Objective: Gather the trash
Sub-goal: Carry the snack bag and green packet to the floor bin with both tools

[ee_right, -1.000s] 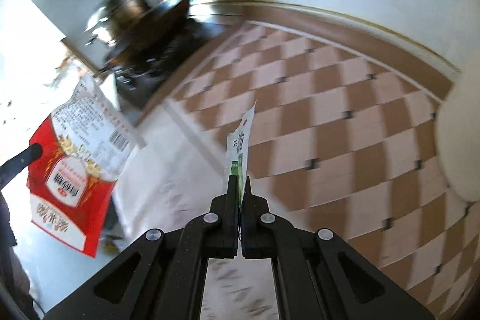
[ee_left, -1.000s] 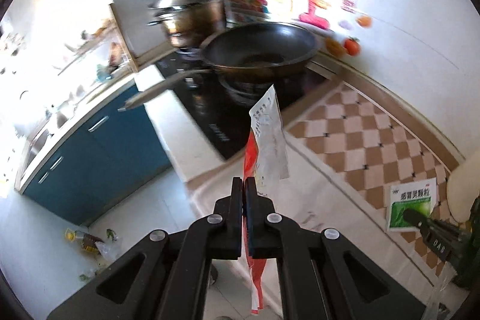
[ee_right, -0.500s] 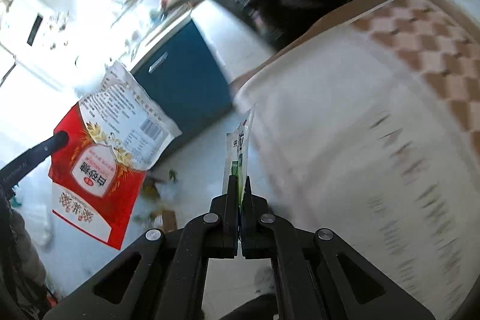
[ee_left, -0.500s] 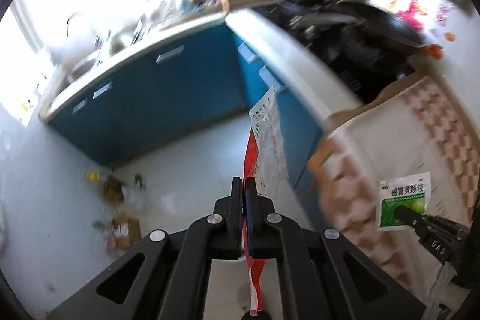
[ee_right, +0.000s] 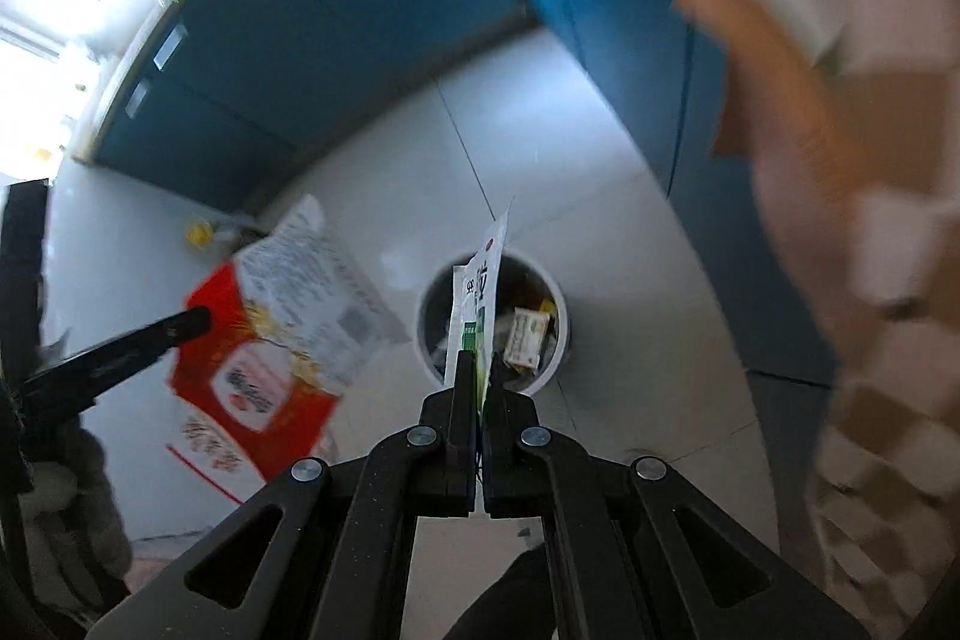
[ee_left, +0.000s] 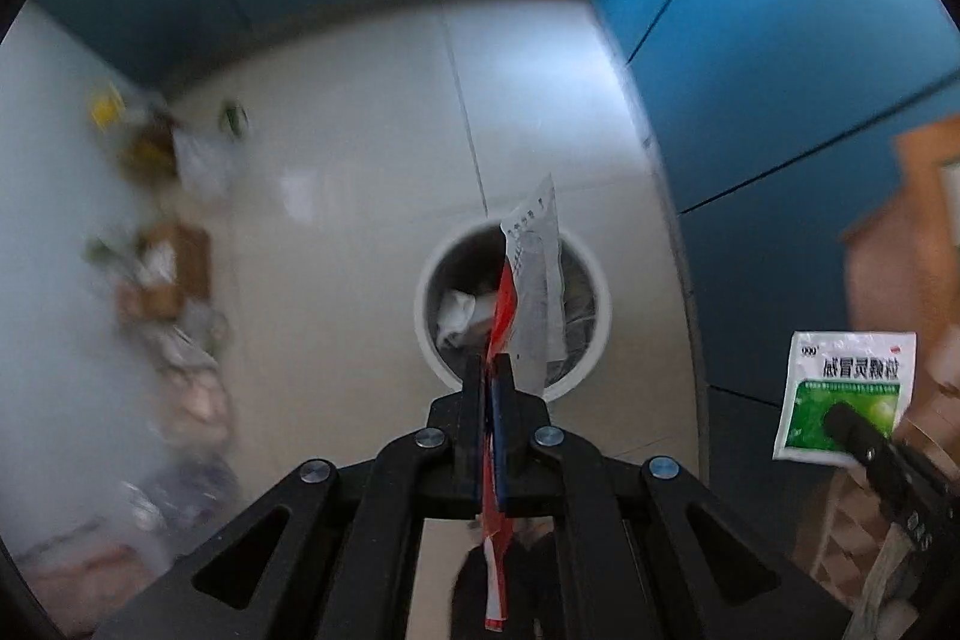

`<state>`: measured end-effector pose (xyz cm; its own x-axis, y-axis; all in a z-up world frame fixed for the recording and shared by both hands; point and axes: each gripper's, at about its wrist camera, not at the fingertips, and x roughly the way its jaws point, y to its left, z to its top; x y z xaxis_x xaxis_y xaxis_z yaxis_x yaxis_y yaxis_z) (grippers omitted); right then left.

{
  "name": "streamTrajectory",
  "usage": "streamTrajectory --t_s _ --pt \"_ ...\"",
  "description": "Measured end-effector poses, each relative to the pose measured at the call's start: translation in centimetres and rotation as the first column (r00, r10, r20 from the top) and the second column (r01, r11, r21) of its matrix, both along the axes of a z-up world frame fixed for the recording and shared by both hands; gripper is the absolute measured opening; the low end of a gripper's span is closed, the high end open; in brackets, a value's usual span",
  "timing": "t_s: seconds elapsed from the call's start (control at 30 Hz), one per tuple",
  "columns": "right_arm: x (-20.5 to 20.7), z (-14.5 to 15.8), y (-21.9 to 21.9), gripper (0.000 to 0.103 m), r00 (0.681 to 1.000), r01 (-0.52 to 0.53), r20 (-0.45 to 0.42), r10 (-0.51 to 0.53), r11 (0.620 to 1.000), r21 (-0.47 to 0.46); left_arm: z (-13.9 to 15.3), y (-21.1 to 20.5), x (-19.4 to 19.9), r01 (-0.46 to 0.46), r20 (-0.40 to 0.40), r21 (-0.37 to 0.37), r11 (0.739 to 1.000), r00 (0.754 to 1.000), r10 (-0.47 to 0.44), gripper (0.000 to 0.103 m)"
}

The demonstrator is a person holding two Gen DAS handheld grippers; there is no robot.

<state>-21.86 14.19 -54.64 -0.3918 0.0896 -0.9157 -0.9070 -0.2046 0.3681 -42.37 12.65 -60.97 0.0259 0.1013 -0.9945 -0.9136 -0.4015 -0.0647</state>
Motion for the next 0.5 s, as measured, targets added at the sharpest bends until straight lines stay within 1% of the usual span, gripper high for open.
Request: streamTrajectory --t_s 0.03,0.07,0.1,0.13,0.2,0.27,0.3,0.33,0.47,0.5 --pt "-0.8 -2.5 0.2 0.000 1.000 -0.007 0.004 0.007 1.000 -0.014 -2.4 -0.1 -0.3 -0.017 0.020 -0.011 1.000 1.000 0.018 0.000" --pt "-1.7 -5.8 0.5 0.000 1.000 -0.017 0.014 0.018 0.999 -0.033 -5.5 0.2 -0.5 -0.033 0.031 -0.025 0.999 0.999 0.034 0.000" --pt "-2.4 -8.2 0.7 0.000 0.999 -0.024 0.021 0.025 0.999 -0.043 -8.3 0.6 -0.5 -0.038 0.046 -0.036 0.999 0.998 0.040 0.000" --pt "-3.1 -10.8 0.9 0.000 0.999 -0.033 0.029 0.034 0.998 -0.055 -10.4 0.8 -0.7 -0.047 0.061 -0.048 0.998 0.997 0.050 0.000" --pt "-4.1 -14.9 1.4 0.000 0.998 -0.047 0.039 0.050 0.996 -0.073 -15.6 1.6 -1.0 -0.065 0.113 -0.078 0.995 0.991 0.074 0.000" --pt "-5.2 -19.3 1.8 0.000 0.997 -0.063 0.048 0.068 0.993 -0.097 -19.3 2.2 -1.7 -0.081 0.132 -0.105 0.991 0.987 0.094 0.000" --pt "-5.9 -21.4 2.1 0.000 0.995 -0.072 0.056 0.079 0.992 -0.106 -21.6 2.8 -1.8 -0.080 0.155 -0.119 0.990 0.983 0.099 0.000" --pt "-6.2 -22.7 2.2 0.000 0.995 -0.078 0.060 0.085 0.991 -0.111 -23.5 3.1 -2.2 -0.084 0.170 -0.130 0.988 0.980 0.106 0.000" --pt "-7.7 -28.7 2.8 0.000 0.991 -0.097 0.077 0.109 0.985 -0.142 -27.6 4.8 -2.9 -0.072 0.173 -0.172 0.983 0.980 0.102 0.001" --pt "-7.6 -29.5 3.1 0.000 0.991 -0.099 0.076 0.111 0.984 -0.148 -28.0 4.9 -3.2 -0.065 0.167 -0.182 0.981 0.981 0.096 0.001"
